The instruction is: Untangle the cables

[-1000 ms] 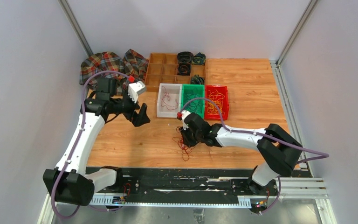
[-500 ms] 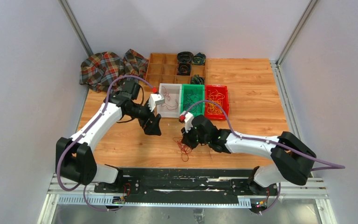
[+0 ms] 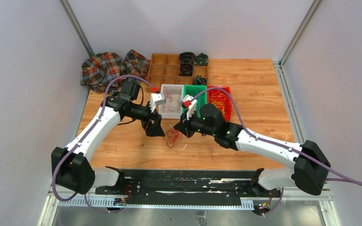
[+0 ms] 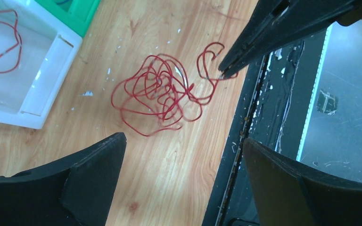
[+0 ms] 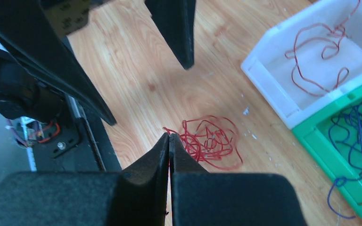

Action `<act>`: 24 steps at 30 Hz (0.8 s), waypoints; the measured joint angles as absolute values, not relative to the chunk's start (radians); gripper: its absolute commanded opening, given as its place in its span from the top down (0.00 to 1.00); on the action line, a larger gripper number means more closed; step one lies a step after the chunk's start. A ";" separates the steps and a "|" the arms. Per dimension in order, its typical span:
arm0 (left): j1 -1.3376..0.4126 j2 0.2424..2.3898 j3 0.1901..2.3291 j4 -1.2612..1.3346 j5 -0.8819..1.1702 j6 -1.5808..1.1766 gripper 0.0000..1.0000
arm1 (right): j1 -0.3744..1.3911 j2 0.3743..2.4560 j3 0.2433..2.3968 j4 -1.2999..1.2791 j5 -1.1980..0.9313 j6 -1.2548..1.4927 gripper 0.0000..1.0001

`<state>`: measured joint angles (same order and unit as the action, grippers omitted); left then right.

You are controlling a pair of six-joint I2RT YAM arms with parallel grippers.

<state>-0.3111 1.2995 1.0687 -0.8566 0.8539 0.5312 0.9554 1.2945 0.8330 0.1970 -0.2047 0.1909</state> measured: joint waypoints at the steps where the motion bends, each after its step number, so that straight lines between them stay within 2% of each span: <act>1: -0.311 1.294 1.073 -0.857 0.857 0.530 0.00 | 0.955 1.291 0.844 0.198 -0.214 0.197 0.99; 7: -0.313 1.278 1.111 -0.855 0.874 0.513 0.17 | 0.955 1.287 0.894 0.224 -0.278 0.236 0.99; 12: -0.319 1.254 1.128 -0.850 0.910 0.503 0.26 | 0.955 1.288 0.916 0.245 -0.316 0.267 0.99; 13: -0.319 1.248 1.127 -0.851 0.923 0.501 0.31 | 0.955 1.291 0.923 0.247 -0.324 0.273 0.99; 17: -0.329 1.227 1.126 -0.850 0.970 0.503 0.62 | 0.955 1.304 0.938 0.251 -0.348 0.289 0.99; 21: -0.332 1.208 1.118 -0.847 0.999 0.519 0.89 | 0.955 1.306 0.940 0.250 -0.356 0.297 0.99; 23: -0.333 1.204 1.116 -0.848 1.002 0.516 0.99 | 0.955 1.306 0.940 0.250 -0.356 0.297 0.99; 24: -0.334 1.201 1.115 -0.848 1.004 0.520 0.99 | 0.955 1.306 0.940 0.249 -0.356 0.297 0.99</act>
<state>-0.3336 1.2015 1.1149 -0.8482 1.0039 0.5198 0.9554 1.3056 0.9398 0.2493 -0.3557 0.2970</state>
